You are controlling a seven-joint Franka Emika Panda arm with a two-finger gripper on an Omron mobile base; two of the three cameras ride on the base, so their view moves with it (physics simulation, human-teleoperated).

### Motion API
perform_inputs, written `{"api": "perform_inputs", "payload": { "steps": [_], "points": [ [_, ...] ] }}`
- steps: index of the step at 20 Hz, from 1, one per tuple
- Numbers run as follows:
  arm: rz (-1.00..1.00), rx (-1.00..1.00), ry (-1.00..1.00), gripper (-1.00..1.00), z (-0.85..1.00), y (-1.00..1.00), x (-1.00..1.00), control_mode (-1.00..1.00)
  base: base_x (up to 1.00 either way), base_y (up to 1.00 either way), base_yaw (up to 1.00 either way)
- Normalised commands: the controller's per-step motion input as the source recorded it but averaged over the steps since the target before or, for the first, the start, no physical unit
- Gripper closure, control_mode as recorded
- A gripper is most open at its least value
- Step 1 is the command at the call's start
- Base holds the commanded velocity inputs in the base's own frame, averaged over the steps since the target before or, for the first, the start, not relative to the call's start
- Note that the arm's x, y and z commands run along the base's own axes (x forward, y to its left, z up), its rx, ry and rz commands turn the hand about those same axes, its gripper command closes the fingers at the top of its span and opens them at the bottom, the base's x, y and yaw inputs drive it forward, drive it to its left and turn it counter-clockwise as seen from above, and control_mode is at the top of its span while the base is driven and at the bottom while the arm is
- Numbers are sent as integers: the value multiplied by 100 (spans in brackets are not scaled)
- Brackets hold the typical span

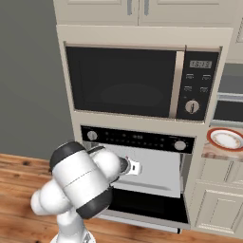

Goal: Take the baked cake out of the oven and place it on the plate for cooling. Then close the oven door.

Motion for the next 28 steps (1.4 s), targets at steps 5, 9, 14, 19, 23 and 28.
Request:
{"api": "perform_inputs", "payload": {
  "steps": [5,9,14,19,23,28],
  "points": [
    [5,0,-14,-100,-22,0,0,-100,0,0,0],
    [2,0,-11,-100,-7,0,0,-100,0,0,0],
    [0,0,-1,-100,0,0,0,-100,0,0,0],
    [0,0,0,-100,0,0,2,-100,0,0,0],
    [0,0,0,-100,0,0,1,-100,0,0,0],
    [0,0,0,-100,0,1,13,-100,0,0,0]
  ]
}}
